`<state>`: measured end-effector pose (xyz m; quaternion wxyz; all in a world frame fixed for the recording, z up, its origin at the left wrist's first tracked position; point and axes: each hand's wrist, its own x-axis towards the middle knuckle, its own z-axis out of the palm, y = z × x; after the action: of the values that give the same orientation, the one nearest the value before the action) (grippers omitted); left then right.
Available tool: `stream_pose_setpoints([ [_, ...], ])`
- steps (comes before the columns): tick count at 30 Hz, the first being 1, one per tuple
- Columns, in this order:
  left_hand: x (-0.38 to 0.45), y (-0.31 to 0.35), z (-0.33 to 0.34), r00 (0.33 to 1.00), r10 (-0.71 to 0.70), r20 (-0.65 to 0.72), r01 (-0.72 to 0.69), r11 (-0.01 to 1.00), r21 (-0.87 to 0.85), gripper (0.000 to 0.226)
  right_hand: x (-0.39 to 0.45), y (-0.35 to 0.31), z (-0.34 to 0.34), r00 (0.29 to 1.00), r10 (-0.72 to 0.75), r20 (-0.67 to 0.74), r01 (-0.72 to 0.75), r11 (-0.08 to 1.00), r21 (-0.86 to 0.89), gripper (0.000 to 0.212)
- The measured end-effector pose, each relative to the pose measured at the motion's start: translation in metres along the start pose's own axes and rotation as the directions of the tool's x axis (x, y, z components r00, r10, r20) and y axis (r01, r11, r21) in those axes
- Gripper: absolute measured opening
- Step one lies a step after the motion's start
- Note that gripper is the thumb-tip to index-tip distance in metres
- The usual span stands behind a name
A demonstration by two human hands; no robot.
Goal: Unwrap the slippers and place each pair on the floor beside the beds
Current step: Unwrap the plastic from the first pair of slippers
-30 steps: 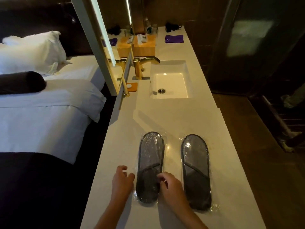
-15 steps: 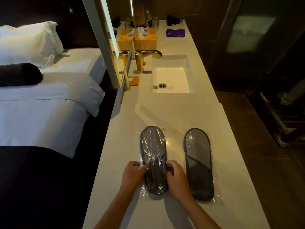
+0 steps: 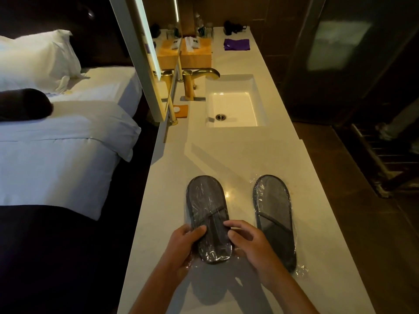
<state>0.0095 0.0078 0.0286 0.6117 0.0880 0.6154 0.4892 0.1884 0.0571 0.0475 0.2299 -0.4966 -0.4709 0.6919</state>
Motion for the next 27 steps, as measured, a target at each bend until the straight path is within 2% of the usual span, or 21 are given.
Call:
stream_pose_setpoints([
  [3,-0.009,0.008,0.0,0.997,0.079,0.011,-0.079,0.997,0.0,0.025,-0.008,-0.005,-0.009,0.995,-0.02,0.096,0.022,1.0,-0.021,0.027],
  [6,-0.018,0.017,0.004,0.986,0.139,0.091,-0.141,0.99,0.019,0.026,-0.013,-0.013,-0.016,0.99,-0.078,0.121,0.088,0.993,-0.084,0.026],
  [11,-0.027,0.029,0.011,0.971,0.22,0.097,-0.226,0.973,0.052,0.027,-0.014,-0.02,-0.022,0.986,-0.155,0.066,0.16,0.984,-0.079,0.02],
  [19,-0.033,0.042,0.015,0.939,0.328,0.104,-0.339,0.933,0.12,0.029,-0.012,-0.029,-0.021,0.979,-0.201,0.031,0.202,0.977,-0.067,0.009],
  [27,-0.029,0.045,0.019,0.946,0.311,0.089,-0.321,0.935,0.151,0.028,-0.01,-0.034,-0.026,0.969,-0.245,0.013,0.244,0.958,-0.153,0.004],
])
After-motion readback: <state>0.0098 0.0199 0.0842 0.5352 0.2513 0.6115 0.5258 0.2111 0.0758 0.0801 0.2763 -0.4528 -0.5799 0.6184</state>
